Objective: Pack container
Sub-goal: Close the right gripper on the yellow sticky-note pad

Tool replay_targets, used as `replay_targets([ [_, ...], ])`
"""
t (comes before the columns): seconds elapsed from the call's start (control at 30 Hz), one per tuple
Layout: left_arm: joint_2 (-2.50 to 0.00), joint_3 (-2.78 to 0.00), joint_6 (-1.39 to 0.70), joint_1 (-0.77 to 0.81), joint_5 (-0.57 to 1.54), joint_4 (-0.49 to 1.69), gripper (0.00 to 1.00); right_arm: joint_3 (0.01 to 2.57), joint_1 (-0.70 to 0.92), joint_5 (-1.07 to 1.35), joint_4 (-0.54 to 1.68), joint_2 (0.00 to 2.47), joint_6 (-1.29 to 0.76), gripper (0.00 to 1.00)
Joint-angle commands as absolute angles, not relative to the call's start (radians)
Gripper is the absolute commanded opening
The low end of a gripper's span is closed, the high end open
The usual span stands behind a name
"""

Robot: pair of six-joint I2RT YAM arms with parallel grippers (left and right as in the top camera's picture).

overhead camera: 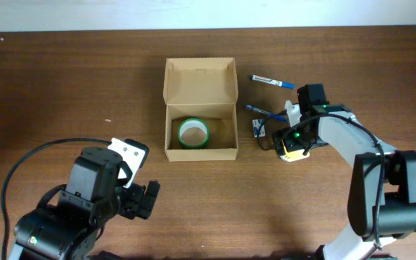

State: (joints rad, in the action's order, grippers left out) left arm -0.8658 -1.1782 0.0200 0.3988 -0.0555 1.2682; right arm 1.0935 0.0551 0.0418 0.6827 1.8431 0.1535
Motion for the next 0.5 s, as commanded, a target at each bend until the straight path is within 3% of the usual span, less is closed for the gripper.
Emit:
replay_targets([
  [0.0,-0.863,-1.194,0.039,0.396,-0.048,1.266,1.00,1.082,0.060,0.025,0.682,1.879,0.141,0.99],
  [0.2,-0.863,-1.194,0.039,0.396,-0.048,1.266,1.00,1.082,0.060,0.025,0.680,1.906,0.141,1.00],
  [0.47,-0.862,-1.194,0.039,0.396,-0.048,1.266,1.00,1.082,0.060,0.025,0.680,1.910,0.129,0.88],
])
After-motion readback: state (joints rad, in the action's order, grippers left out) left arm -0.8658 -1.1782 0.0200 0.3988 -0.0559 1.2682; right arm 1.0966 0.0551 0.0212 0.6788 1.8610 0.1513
